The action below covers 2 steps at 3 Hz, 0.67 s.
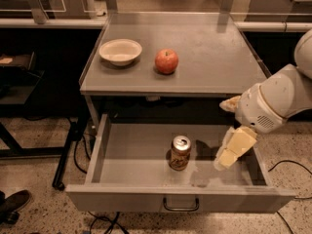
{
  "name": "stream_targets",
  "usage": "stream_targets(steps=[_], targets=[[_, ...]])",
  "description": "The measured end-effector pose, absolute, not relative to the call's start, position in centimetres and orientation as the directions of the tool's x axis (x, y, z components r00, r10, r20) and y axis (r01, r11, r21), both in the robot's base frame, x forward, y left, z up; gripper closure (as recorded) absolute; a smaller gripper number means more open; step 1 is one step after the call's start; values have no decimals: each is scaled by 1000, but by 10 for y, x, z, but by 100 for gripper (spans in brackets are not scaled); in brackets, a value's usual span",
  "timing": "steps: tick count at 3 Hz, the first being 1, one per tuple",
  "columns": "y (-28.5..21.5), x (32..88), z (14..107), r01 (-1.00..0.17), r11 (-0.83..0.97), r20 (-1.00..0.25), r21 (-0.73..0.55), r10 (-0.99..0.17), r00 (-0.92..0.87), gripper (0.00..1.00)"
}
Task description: Pick orange can from top drawer and place on counter
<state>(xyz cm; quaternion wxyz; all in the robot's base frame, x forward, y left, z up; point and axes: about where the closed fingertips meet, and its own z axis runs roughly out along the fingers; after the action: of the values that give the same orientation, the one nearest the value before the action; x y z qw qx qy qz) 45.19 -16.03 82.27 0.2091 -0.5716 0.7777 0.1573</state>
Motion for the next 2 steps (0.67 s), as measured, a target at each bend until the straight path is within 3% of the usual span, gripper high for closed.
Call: stream_targets(steps=[2], targets=[[-155, 458, 812, -947, 321, -551, 16, -788, -276, 0]])
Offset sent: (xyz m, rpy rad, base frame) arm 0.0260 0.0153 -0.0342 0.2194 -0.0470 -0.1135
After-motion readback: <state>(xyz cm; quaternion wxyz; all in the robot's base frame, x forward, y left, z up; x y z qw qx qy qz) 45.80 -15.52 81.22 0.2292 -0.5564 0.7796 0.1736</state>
